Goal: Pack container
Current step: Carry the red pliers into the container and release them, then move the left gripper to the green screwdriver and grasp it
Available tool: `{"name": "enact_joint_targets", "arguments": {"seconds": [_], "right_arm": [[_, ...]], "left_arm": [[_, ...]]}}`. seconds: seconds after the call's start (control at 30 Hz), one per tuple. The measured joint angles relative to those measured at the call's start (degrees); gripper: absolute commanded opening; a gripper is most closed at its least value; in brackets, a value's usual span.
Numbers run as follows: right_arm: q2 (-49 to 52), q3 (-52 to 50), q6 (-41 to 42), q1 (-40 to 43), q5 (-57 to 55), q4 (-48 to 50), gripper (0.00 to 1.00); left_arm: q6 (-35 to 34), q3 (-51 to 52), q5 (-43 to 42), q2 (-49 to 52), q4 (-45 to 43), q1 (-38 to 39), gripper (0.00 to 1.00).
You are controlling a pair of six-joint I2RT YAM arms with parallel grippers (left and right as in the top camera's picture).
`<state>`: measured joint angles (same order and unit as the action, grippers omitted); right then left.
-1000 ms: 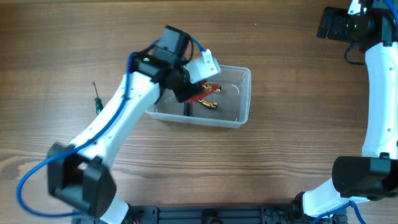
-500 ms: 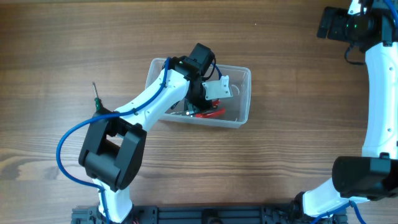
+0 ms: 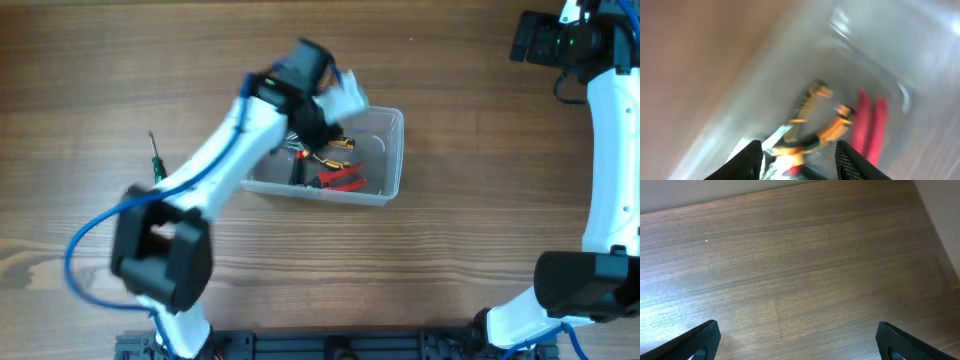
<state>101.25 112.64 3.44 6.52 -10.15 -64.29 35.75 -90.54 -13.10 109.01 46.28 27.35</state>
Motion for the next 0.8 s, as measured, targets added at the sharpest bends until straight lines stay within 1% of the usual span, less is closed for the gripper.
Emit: {"name": "enact_joint_targets", "arguments": {"seconds": [0.07, 0.13, 0.17, 0.2, 0.27, 0.3, 0.37, 0.43, 0.5, 0.57, 0.63, 0.7, 0.8], "right_arm": [[0.00, 0.00, 0.00, 0.00, 0.00, 0.00, 1.00], [0.00, 0.00, 0.00, 0.02, 0.00, 0.00, 1.00], [0.00, 0.00, 0.00, 0.02, 0.00, 0.00, 1.00], [0.00, 0.00, 0.00, 0.02, 0.00, 0.00, 1.00], [0.00, 0.00, 0.02, 0.02, 0.00, 0.00, 1.00], [0.00, 0.00, 0.00, 0.00, 0.00, 0.04, 1.00], [0.00, 0.00, 0.00, 0.00, 0.02, 0.02, 1.00], [0.00, 0.00, 0.00, 0.00, 0.00, 0.00, 1.00], [0.00, 0.00, 0.00, 0.02, 0.00, 0.02, 1.00], [0.00, 0.00, 0.00, 0.00, 0.00, 0.00, 1.00], [0.00, 0.00, 0.00, 0.00, 0.00, 0.02, 1.00], [0.00, 0.00, 0.00, 0.00, 0.00, 0.00, 1.00], [0.00, 0.00, 0.00, 0.00, 0.00, 0.02, 1.00]], "left_arm": [[-7.26, -2.89, 0.68, -4.22, -0.28, -3.69, 0.42], [-14.97, -4.48, 1.57, -9.35, 0.66, -9.57, 0.43], [-17.53, -4.57, 1.75, -9.81, 0.72, -10.21, 0.45], [-20.61, -5.29, 3.69, -12.46, 3.72, -15.19, 0.47], [-24.76, -5.31, 6.51, -13.29, 10.36, -21.33, 0.45], [-26.23, -5.25, 7.72, -13.03, 14.10, -24.63, 0.44], [-27.52, -4.48, 8.96, -12.83, 18.56, -29.64, 0.44], [-28.79, -3.06, 9.44, -12.85, 20.26, -33.59, 0.44], [-30.16, -1.49, 9.73, -12.83, 20.31, -35.67, 0.44], [-31.67, 0.96, 9.90, -12.83, 19.56, -37.42, 0.44], [-33.09, 5.60, 10.27, -12.79, 17.22, -39.06, 0.47], [-33.70, 10.05, 10.34, -12.81, 12.59, -39.10, 0.49], [-35.76, 17.25, 11.45, -12.59, 7.43, -39.17, 0.48]]}}
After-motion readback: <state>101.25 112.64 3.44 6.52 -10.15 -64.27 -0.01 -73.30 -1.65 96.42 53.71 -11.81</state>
